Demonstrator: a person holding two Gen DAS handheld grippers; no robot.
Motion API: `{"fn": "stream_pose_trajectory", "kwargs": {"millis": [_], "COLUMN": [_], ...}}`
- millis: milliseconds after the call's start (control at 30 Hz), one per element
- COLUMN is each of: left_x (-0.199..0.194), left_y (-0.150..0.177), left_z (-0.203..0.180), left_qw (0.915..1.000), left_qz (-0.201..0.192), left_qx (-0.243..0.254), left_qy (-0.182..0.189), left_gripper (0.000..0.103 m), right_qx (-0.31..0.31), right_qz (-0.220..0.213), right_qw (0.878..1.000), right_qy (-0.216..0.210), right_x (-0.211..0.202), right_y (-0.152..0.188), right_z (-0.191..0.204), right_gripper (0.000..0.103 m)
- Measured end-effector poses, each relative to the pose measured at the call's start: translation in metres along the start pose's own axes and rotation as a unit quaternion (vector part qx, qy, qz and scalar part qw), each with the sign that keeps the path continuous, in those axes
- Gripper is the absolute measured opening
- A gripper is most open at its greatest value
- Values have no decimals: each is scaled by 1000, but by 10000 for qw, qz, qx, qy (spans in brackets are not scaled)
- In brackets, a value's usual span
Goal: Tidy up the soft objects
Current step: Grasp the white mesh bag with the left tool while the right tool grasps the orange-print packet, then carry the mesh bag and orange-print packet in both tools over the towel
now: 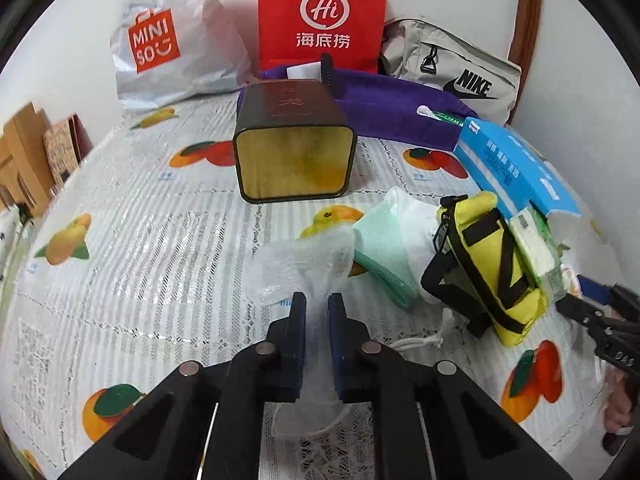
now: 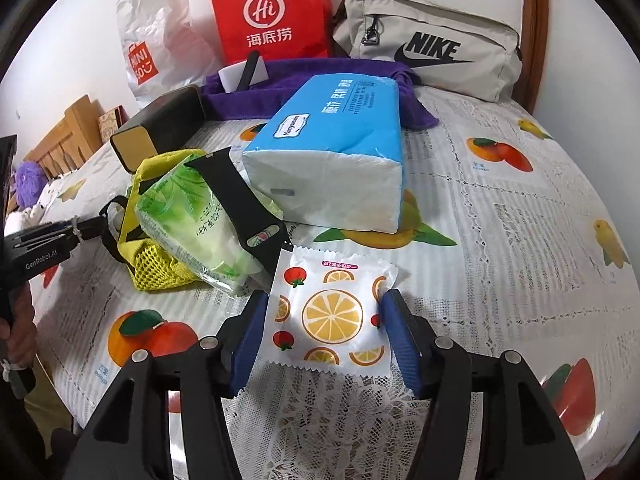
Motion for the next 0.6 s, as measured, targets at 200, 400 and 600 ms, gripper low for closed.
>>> {"fn": "stream_pose_trajectory", "kwargs": {"millis": [200,400,600], "left_x": [-9,-21,-28], "left_y": [-5,-15,-26], "left_z": [5,7,6], "left_qw": [9999,9997,9990], "left_qz": [-10,-44,-29], "left_qx": [-146,-214,-373], "left_qy": [53,79,248], "left_gripper": [7,8,7], "right_qx": [143,26,11], "right_qz": [44,77,46], "right_qw": [9999,9999,10000], "right_qy": [-75,-126,-67], "right_x": [-2,-13,-27], "right_y": [-2,-6,-13], "right_z": [-9,-4,-8], "right_gripper": [42,42,42]}}
Point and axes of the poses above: each gripper's, at about its wrist camera, not at the fingertips, and x roughly the way its jaws point, z to its left, y to its underside, the point moved 3 cm from there along x, roughly the way its jaws point, and after that the axes turned 6 degrees about y, right-handed, at the moved point
